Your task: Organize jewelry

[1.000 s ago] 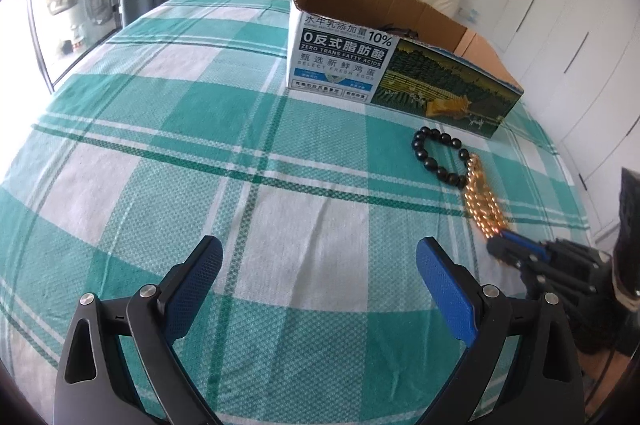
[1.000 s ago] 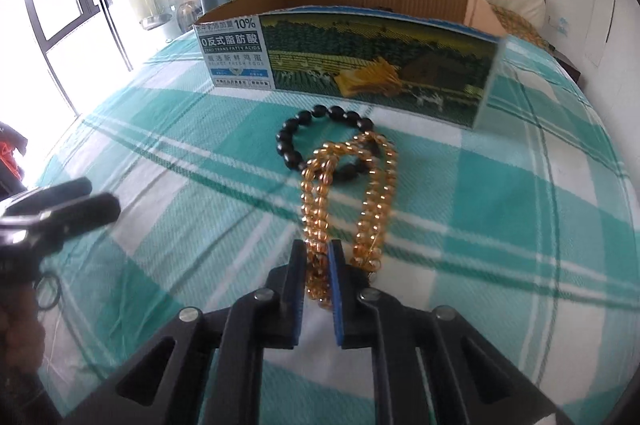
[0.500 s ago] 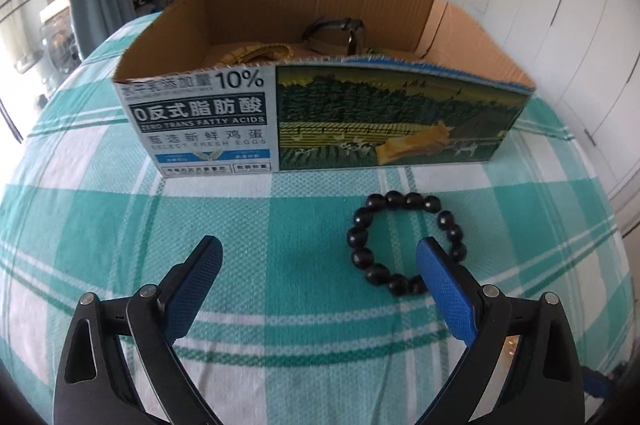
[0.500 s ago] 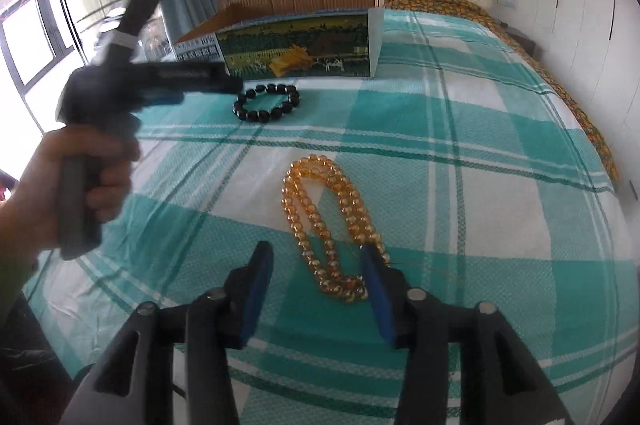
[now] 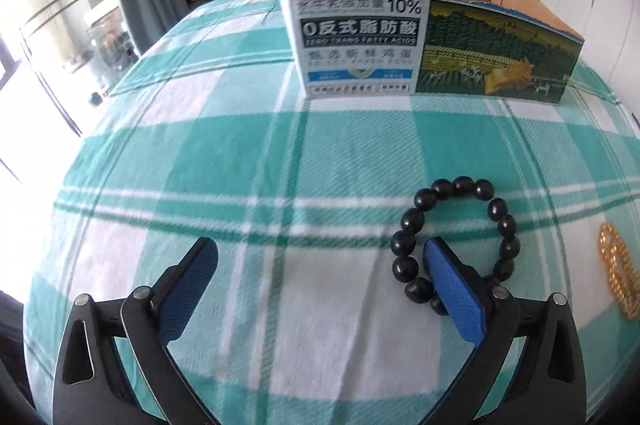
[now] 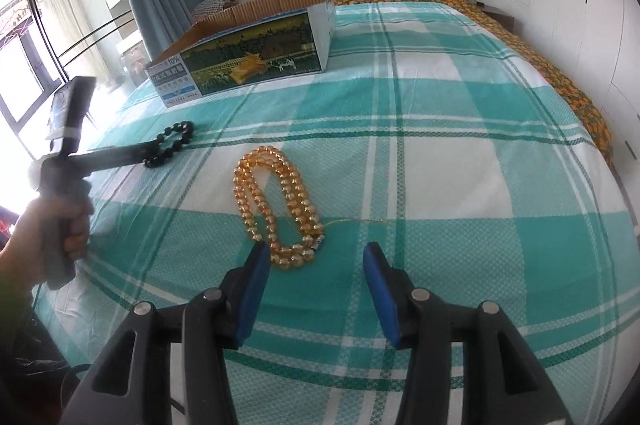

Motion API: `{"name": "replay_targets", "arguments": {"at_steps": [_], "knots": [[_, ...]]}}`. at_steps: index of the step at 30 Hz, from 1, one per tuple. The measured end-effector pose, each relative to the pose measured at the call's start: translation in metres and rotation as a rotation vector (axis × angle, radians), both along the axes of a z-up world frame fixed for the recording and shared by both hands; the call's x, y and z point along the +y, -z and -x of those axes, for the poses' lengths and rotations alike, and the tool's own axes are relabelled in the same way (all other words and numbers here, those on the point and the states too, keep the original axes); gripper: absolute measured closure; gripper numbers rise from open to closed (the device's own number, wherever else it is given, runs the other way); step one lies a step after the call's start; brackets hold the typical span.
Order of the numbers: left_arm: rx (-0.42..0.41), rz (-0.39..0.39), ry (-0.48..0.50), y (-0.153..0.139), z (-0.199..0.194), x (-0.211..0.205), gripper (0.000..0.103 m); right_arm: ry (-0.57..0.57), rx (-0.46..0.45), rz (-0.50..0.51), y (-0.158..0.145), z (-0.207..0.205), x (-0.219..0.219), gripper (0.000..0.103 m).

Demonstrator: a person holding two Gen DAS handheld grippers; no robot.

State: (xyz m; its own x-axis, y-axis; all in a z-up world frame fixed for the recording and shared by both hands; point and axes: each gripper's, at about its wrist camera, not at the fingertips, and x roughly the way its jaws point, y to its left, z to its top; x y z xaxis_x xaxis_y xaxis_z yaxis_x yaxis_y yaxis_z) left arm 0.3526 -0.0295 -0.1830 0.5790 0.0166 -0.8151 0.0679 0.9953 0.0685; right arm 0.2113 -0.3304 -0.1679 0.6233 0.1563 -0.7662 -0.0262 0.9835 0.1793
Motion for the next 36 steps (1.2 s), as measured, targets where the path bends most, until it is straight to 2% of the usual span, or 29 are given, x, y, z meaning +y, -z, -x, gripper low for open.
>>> {"name": "replay_targets", "arguments": {"at_steps": [3, 6, 9, 13, 18, 21, 23, 24, 25, 26, 27, 28, 29, 30, 31, 34, 36], "knots": [[0.032, 0.052, -0.006, 0.000, 0.017, 0.014, 0.000, -0.002, -0.019, 0.025, -0.003, -0.010, 0.007, 0.054], [0.036, 0.058, 0.018, -0.001, 0.027, 0.013, 0.001, -0.036, -0.015, 0.046, -0.004, -0.025, 0.016, 0.050], [0.031, 0.058, 0.048, -0.001, 0.028, 0.006, 0.001, -0.040, 0.006, 0.008, 0.000, -0.042, 0.016, 0.040], [0.028, 0.065, 0.063, 0.002, 0.031, 0.012, 0.001, -0.049, 0.023, -0.031, 0.002, -0.057, 0.023, 0.038], [0.023, 0.069, 0.073, 0.005, 0.038, 0.012, 0.001, -0.124, 0.033, 0.103, 0.006, -0.073, 0.060, 0.024], [0.021, 0.069, 0.084, 0.004, 0.039, 0.009, 0.001, -0.116, 0.016, 0.156, 0.008, -0.075, 0.068, 0.024], [0.018, 0.070, 0.088, 0.004, 0.037, 0.007, 0.001, -0.088, 0.002, 0.157, 0.008, -0.073, 0.066, 0.031], [0.018, 0.070, 0.091, 0.004, 0.036, 0.006, 0.001, -0.072, 0.000, 0.188, 0.007, -0.072, 0.065, 0.048], [0.018, 0.069, 0.093, 0.004, 0.036, 0.005, 0.001, -0.060, -0.003, 0.211, 0.006, -0.073, 0.062, 0.059], [0.016, 0.069, 0.096, 0.004, 0.036, 0.003, 0.002, -0.048, 0.000, 0.200, 0.005, -0.072, 0.058, 0.078], [0.007, 0.073, 0.100, 0.002, 0.038, 0.003, 0.009, -0.035, 0.007, 0.179, 0.004, -0.073, 0.052, 0.087], [-0.011, 0.078, 0.105, 0.000, 0.041, 0.001, 0.026, -0.023, 0.014, 0.153, 0.003, -0.072, 0.046, 0.087], [-0.028, 0.082, 0.117, -0.002, 0.045, -0.001, 0.039, -0.011, 0.014, 0.133, 0.001, -0.070, 0.041, 0.088], [-0.037, 0.090, 0.131, -0.004, 0.048, -0.003, 0.069, -0.002, -0.001, 0.117, -0.003, -0.066, 0.038, 0.095], [-0.035, 0.112, 0.144, -0.005, 0.049, -0.004, 0.091, 0.003, -0.014, 0.101, -0.008, -0.061, 0.034, 0.095], [-0.027, 0.232, 0.143, -0.010, 0.051, 0.006, 0.093, 0.007, -0.048, 0.016, -0.025, -0.046, 0.026, 0.095], [-0.048, 0.275, 0.141, -0.019, 0.055, 0.011, 0.093, -0.001, -0.070, -0.008, -0.038, -0.036, 0.024, 0.095]]}}
